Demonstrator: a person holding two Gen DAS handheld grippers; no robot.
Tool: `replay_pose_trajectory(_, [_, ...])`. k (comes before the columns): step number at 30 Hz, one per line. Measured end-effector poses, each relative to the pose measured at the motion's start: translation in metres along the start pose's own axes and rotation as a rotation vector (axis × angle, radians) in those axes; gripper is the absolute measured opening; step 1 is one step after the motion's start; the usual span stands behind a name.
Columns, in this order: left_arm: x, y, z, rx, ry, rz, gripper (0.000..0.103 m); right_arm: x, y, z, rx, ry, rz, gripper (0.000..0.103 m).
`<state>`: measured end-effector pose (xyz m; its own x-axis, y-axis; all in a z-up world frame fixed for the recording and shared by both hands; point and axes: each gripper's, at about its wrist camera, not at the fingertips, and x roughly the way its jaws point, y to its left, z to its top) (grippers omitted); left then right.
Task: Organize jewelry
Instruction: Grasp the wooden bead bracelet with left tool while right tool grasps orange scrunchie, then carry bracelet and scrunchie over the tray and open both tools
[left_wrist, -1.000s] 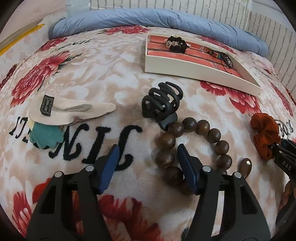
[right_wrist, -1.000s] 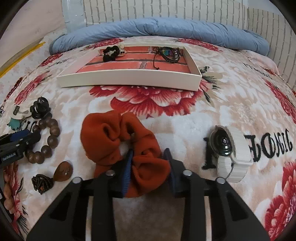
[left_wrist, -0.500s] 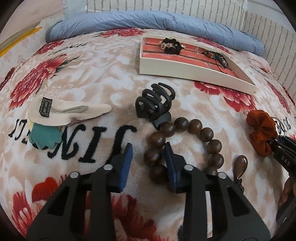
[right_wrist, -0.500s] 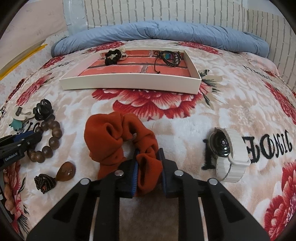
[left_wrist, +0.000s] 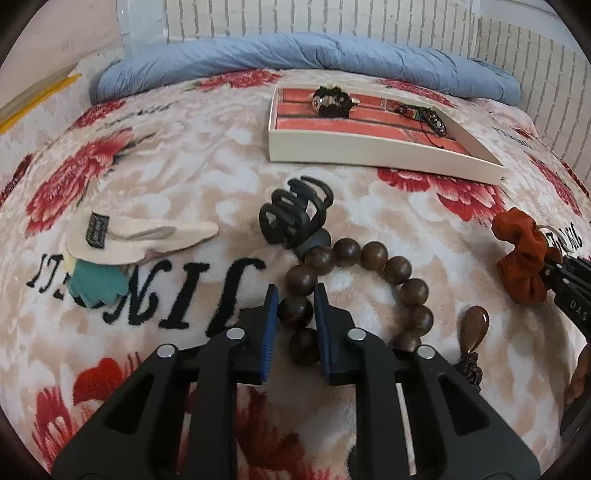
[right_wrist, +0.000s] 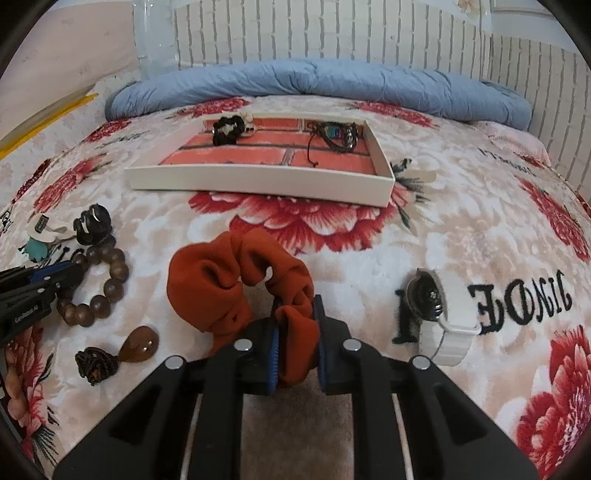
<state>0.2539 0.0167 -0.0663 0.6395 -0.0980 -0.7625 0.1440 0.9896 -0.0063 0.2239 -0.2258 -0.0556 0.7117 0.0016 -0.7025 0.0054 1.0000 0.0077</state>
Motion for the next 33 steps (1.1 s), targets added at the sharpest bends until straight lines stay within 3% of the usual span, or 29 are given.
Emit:
replay_pose_trajectory(6, [-0.019, -0.007, 0.006, 0.036, -0.059, 0.01, 0.018, -0.011, -0.002, 0.008, 0.017, -0.04, 0.024, 0.015])
replay_pose_trajectory(19, [-0.054, -0.024, 0.037, 0.062, -0.16, -0.062, 0.018, -0.023, 0.001, 0.033, 0.026, -0.095, 0.059, 0.015])
replay_pose_trajectory(26, [-0.068, -0.033, 0.074, 0.067, -0.217, -0.085, 0.018, -0.023, -0.003, 0.058, 0.03, -0.112, 0.076, 0.015])
replay_pose_trajectory(33, [-0.076, -0.046, 0.124, 0.098, -0.272, -0.107, 0.018, -0.019, -0.015, 0.104, 0.057, -0.143, 0.073, 0.015])
